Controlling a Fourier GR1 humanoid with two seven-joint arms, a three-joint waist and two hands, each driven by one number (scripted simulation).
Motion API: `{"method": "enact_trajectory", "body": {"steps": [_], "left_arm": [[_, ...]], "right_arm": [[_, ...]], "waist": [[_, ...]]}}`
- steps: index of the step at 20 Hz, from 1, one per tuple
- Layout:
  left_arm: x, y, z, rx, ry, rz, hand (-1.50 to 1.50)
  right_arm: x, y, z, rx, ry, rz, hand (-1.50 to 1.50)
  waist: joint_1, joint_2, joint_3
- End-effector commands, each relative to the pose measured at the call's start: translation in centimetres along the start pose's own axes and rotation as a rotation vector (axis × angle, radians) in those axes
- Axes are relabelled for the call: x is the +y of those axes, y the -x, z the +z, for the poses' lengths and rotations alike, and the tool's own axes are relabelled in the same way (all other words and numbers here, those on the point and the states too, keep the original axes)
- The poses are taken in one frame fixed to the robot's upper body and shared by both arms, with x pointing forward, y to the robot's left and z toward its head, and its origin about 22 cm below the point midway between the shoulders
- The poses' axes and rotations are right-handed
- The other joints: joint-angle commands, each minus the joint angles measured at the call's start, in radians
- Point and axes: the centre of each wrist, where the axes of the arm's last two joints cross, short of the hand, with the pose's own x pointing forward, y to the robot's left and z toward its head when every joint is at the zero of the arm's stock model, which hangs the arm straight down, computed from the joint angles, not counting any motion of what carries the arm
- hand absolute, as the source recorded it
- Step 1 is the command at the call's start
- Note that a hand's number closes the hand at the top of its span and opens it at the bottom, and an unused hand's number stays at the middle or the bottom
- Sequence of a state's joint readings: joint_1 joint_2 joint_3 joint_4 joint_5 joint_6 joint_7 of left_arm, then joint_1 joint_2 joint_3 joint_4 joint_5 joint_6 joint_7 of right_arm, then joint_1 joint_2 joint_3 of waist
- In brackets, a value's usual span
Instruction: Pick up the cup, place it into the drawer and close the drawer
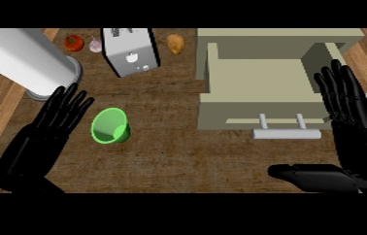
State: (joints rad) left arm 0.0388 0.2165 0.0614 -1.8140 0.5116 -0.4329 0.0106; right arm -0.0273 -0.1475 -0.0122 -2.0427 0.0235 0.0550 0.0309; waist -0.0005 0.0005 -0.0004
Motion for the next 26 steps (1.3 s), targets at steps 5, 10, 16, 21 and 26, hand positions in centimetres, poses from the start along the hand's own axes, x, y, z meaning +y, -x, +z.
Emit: {"method": "enact_trajectory", "body": {"steps": [5, 10, 16, 21, 26], "left_arm": [[2.7, 3.3, 2.9, 0.068, -0.116, -0.096, -1.50], [5.3, 6.5, 1.8, 0.121, -0.156, -0.131, -1.50], [6.2, 10.5, 3.7, 0.169, -0.192, -0.169, -1.50], [8.0, 13.3, 2.3, 0.208, -0.216, -0.201, -1.50], [11.0, 14.9, 4.2, 0.193, -0.237, -0.159, -1.50]], "right_arm": [[-1.4, 0.1, 0.1, -0.001, -0.022, 0.005, -1.50], [1.5, 0.1, -0.2, -0.010, -0.005, -0.007, -1.50], [-0.1, 0.3, 0.0, -0.020, -0.003, -0.004, -1.50], [0.4, 0.7, -1.1, -0.003, -0.007, 0.000, -1.50], [-1.3, 1.2, -2.0, -0.007, -0.023, -0.017, -1.50]], "waist": [[0.001, -0.001, 0.000], [-0.003, 0.000, 0.000], [-0.002, 0.000, 0.000], [-0.005, 0.001, 0.000], [-0.010, 0.003, -0.001]]}}
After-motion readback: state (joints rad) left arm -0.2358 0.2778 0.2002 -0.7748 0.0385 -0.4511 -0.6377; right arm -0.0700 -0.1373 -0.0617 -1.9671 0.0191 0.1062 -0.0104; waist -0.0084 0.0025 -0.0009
